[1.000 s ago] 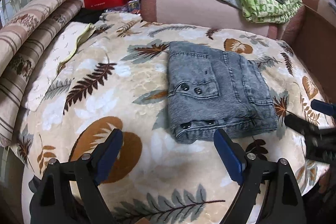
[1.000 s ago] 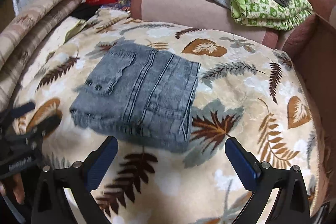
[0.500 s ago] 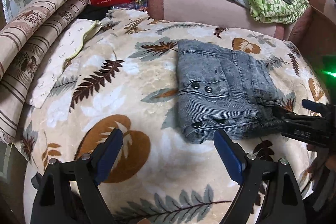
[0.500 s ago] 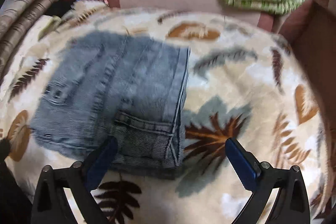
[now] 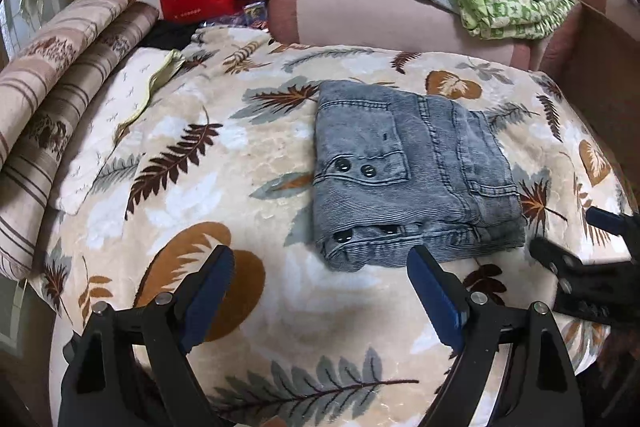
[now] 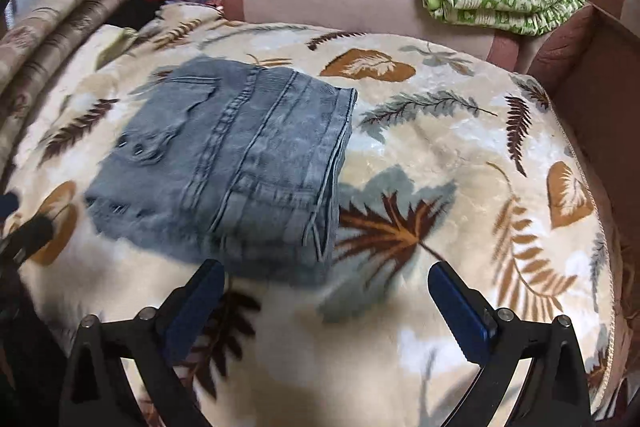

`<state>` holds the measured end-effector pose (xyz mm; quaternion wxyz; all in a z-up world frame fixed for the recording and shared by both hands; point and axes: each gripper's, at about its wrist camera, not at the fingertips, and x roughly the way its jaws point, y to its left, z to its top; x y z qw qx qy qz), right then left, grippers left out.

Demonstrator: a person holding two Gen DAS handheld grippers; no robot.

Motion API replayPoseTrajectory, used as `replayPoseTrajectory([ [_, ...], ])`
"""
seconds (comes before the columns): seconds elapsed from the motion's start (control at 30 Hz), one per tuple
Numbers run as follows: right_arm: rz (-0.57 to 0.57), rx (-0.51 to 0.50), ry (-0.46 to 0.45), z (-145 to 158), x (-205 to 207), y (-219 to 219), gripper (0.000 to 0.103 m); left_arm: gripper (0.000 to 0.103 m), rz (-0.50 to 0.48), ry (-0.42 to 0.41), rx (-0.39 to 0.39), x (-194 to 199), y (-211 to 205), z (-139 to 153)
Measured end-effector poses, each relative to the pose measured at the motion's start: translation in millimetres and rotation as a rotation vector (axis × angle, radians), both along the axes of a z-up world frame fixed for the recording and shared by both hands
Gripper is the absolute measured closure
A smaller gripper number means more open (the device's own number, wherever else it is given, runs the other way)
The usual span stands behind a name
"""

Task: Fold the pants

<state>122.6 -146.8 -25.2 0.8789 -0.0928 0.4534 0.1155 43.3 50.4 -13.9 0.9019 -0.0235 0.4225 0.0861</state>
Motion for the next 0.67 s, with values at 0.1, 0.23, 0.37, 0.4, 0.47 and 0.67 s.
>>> replayPoseTrajectory([
  [0.1, 0.025, -0.02, -0.014, 4.1, -19.9, -4.8, 0.0, 0.015, -0.009, -0.009, -0.009, 0.1, -6.3, 3.0],
  [0.23, 0.066, -0.028, -0.051, 13.2, -36.1, -8.4, 0.0, 0.015, -0.016, -0.038, 0.015, 0.1, -15.2, 9.7],
  [0.37, 0.075, -0.021, -0.079, 24.6, -42.1, -13.1, 0.0, 0.015, -0.027, -0.067, 0.027, 1.4, -21.3, 16.6],
  [0.4, 0.077, -0.018, -0.083, 26.5, -42.5, -13.9, 0.0, 0.012, -0.031, -0.063, 0.016, 3.1, -22.0, 16.8],
  [0.47, 0.077, -0.02, -0.084, 27.7, -43.0, -14.2, 0.0, 0.001, -0.043, -0.049, -0.022, 8.4, -21.9, 15.6],
  [0.67, 0.066, -0.024, -0.075, 27.3, -40.7, -14.3, 0.0, 0.001, -0.082, -0.058, -0.047, 17.4, -28.8, 17.2],
])
